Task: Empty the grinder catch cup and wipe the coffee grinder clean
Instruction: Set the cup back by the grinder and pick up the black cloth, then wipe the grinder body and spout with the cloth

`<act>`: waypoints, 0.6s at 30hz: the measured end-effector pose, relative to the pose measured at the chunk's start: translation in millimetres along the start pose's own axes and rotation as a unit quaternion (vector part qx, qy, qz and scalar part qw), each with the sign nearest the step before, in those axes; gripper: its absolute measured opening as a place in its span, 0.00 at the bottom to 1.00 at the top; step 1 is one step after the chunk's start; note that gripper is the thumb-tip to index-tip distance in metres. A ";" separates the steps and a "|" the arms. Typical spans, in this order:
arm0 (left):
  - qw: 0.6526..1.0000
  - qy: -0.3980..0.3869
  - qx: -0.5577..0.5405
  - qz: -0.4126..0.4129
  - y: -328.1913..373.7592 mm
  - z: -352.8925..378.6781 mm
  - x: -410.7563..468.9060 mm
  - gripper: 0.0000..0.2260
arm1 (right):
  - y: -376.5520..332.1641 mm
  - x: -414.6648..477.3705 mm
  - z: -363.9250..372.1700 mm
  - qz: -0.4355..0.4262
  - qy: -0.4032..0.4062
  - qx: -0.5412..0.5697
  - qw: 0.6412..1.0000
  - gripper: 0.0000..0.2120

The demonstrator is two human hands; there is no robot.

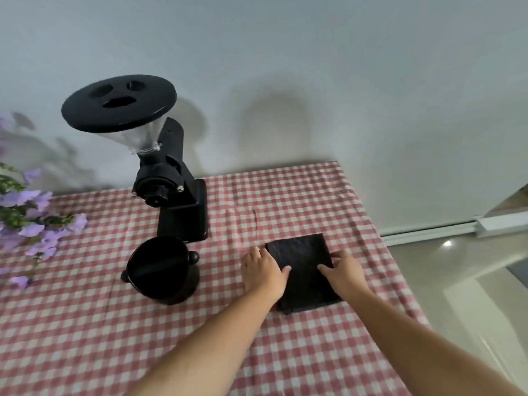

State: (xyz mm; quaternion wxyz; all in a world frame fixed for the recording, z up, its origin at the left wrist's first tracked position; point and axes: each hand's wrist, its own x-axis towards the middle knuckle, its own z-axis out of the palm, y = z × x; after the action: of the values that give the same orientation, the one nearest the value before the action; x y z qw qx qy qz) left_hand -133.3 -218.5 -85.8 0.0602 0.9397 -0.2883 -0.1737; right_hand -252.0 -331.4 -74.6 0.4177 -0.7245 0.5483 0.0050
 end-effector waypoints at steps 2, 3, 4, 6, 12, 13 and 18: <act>1.000 0.001 -0.013 -0.022 7.2 1.9 2.5 0.27 | -3.6 1.9 1.9 0.008 -0.013 0.026 1.000 0.16; 0.999 0.000 -0.028 -0.030 8.2 0.3 3.6 0.24 | -7.9 1.1 3.5 0.005 -0.021 0.040 0.999 0.15; 0.998 -0.006 -0.049 -0.034 9.1 0.0 5.3 0.21 | -12.3 -0.3 4.1 -0.002 -0.027 0.055 0.998 0.14; 0.988 -0.026 -0.146 -0.041 11.6 -3.4 3.3 0.18 | -21.6 -4.5 1.2 -0.029 -0.029 0.072 0.997 0.18; 0.929 0.009 -0.369 -0.014 -2.4 -56.5 -10.2 0.17 | -61.4 -14.6 -18.0 -0.112 -0.033 0.144 0.983 0.18; 0.929 0.033 -0.368 -0.002 -7.4 -71.9 -12.6 0.17 | -71.7 -18.3 -20.6 -0.123 -0.035 0.167 0.978 0.17; 0.919 0.104 -0.378 0.026 -48.6 -126.5 -28.8 0.14 | -115.7 -36.4 -12.2 -0.115 -0.136 0.287 0.941 0.13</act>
State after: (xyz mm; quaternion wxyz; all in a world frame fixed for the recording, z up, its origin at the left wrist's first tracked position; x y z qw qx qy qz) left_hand -84.5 -160.5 30.1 0.4453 0.8520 -0.2171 -0.1695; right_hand -179.5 -304.3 19.6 0.6765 -0.6240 0.3775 -0.1022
